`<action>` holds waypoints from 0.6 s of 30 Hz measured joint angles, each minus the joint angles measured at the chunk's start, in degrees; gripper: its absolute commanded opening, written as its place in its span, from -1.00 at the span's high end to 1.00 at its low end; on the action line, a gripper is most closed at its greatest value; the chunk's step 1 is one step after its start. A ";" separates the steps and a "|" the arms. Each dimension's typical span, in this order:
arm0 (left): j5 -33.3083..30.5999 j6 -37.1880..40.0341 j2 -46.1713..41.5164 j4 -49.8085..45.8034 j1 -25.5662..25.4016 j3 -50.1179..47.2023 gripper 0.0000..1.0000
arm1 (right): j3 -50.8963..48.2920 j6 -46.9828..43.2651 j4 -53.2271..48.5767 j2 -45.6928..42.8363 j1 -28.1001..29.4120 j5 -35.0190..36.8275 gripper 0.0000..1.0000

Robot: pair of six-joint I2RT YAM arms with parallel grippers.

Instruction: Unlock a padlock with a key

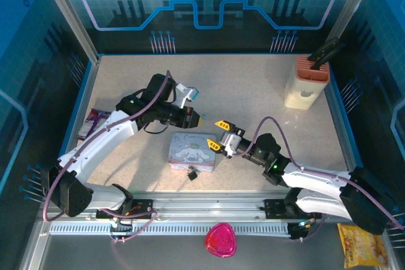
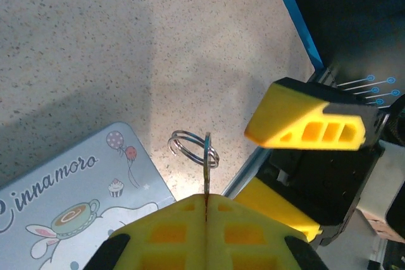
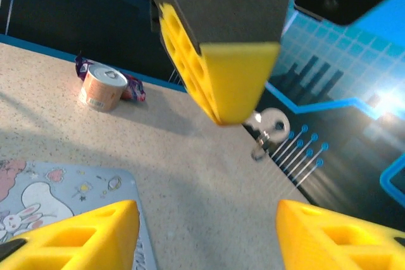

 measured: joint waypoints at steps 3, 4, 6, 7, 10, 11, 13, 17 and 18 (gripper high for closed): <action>0.22 -0.02 0.00 -0.31 0.00 0.00 1.00 | 0.48 -2.19 5.73 3.96 1.22 2.03 -0.09; 0.37 0.00 0.00 -0.44 0.00 0.00 1.00 | 0.74 -2.86 7.50 5.25 1.51 2.58 -0.08; 0.44 0.00 0.00 -0.61 0.00 0.00 1.00 | 1.36 -4.04 10.45 7.48 2.01 3.85 -0.05; 0.44 0.00 0.00 -0.68 0.00 0.00 1.00 | 1.68 -4.50 11.78 8.50 2.14 4.22 -0.03; 0.44 0.00 0.00 -1.03 0.00 0.00 1.00 | 2.43 -5.60 15.15 10.88 2.45 5.51 0.12; 0.44 0.00 0.00 -1.09 0.00 0.00 1.00 | 2.67 -5.95 16.02 11.52 2.47 5.81 0.15; 0.44 0.00 0.00 -1.14 0.00 0.00 1.00 | 3.23 -6.58 16.61 12.31 2.49 6.45 0.18; 0.46 0.00 -0.13 -1.25 0.00 -0.02 1.00 | 4.31 -8.02 16.57 13.20 2.51 6.91 0.26; 0.46 0.00 -0.20 -1.33 0.15 -0.02 1.00 | 4.46 -8.50 16.59 13.46 2.54 7.04 0.28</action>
